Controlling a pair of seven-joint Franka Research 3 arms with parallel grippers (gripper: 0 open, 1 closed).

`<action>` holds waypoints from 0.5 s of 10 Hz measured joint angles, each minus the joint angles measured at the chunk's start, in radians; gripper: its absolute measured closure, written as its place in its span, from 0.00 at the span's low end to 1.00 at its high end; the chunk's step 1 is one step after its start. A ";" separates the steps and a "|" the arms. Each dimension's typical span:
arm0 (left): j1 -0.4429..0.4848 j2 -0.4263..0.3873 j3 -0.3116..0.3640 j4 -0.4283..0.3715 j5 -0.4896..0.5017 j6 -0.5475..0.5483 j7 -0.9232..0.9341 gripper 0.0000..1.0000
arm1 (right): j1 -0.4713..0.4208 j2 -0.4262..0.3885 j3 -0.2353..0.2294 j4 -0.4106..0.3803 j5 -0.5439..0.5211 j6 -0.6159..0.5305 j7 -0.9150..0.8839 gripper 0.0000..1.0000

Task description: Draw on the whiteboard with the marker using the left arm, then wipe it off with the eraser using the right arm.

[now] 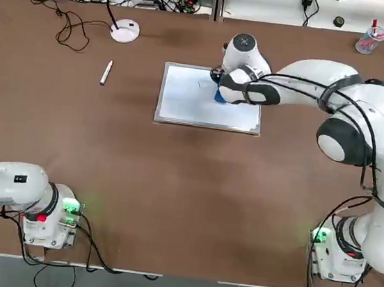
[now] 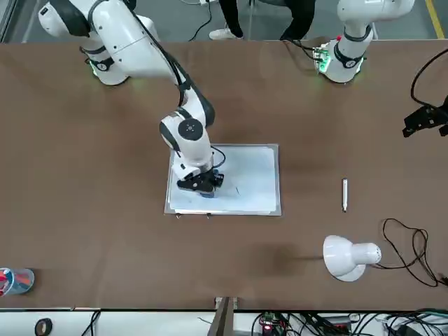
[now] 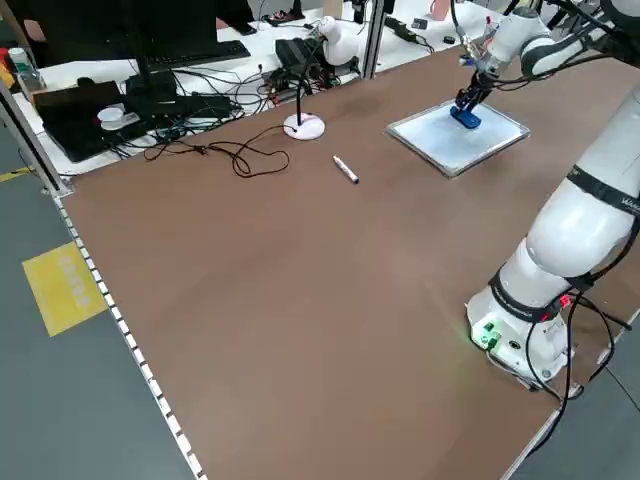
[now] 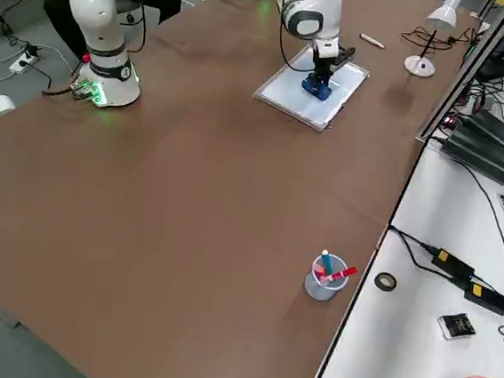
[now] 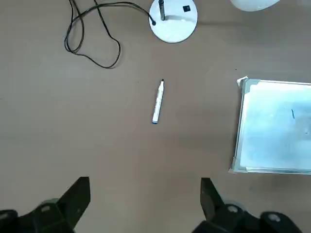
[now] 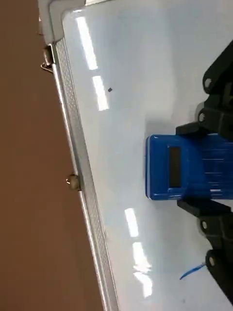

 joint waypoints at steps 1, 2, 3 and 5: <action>0.000 0.000 0.000 0.000 0.000 0.000 0.000 0.00 | 0.013 0.007 0.000 0.010 -0.001 0.003 0.015 0.45; 0.000 0.000 0.000 0.000 0.000 0.000 0.000 0.00 | 0.024 0.016 -0.001 0.023 -0.003 0.003 0.032 0.45; 0.000 0.000 0.000 0.000 0.000 0.000 0.000 0.00 | 0.035 0.028 -0.002 0.040 -0.005 0.003 0.049 0.45; 0.000 0.000 0.000 0.000 0.000 0.000 0.000 0.00 | 0.048 0.052 -0.005 0.078 -0.009 -0.003 0.076 0.45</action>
